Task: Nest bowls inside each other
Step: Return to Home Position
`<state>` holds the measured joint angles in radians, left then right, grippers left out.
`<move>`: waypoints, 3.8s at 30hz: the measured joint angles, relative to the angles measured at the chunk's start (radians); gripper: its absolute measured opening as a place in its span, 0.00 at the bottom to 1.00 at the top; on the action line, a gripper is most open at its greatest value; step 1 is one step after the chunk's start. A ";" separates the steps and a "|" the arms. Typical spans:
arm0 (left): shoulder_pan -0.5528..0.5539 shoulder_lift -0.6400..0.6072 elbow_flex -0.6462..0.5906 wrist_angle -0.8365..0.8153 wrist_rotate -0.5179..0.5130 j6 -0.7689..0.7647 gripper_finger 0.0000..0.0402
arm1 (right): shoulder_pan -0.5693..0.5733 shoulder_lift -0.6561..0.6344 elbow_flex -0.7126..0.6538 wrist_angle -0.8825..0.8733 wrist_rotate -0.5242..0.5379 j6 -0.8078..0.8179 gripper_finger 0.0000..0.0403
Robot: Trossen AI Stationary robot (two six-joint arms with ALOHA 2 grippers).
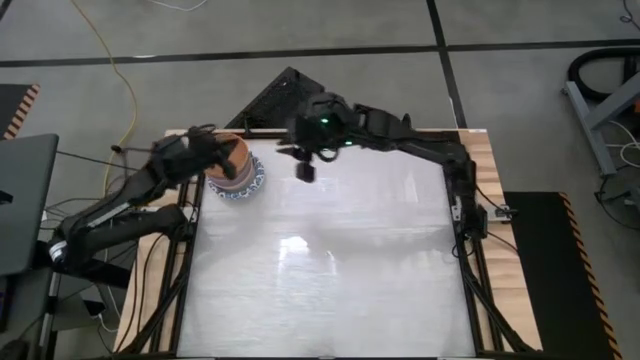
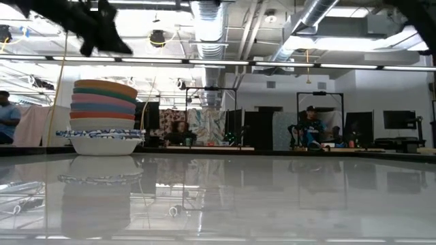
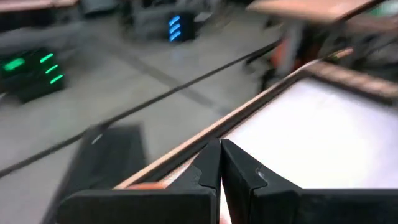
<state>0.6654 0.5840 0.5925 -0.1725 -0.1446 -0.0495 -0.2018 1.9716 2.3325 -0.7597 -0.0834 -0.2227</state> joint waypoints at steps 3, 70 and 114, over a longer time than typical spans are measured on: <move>-0.014 -0.105 0.038 -0.040 0.103 -0.004 0.00 | 0.011 -0.066 0.002 -0.089 -0.004 0.028 0.24; -0.126 -0.580 -0.304 -0.138 0.424 -0.286 0.00 | 0.325 -1.609 -2.217 1.210 0.308 0.429 0.24; -0.750 -0.580 -0.529 0.073 0.204 -0.157 0.00 | 0.556 -1.968 -2.070 1.189 0.449 -0.020 0.24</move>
<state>-0.0849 0.0040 0.0635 -0.0998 0.0591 -0.2061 0.3539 0.0041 0.2629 0.4291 0.3654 -0.2432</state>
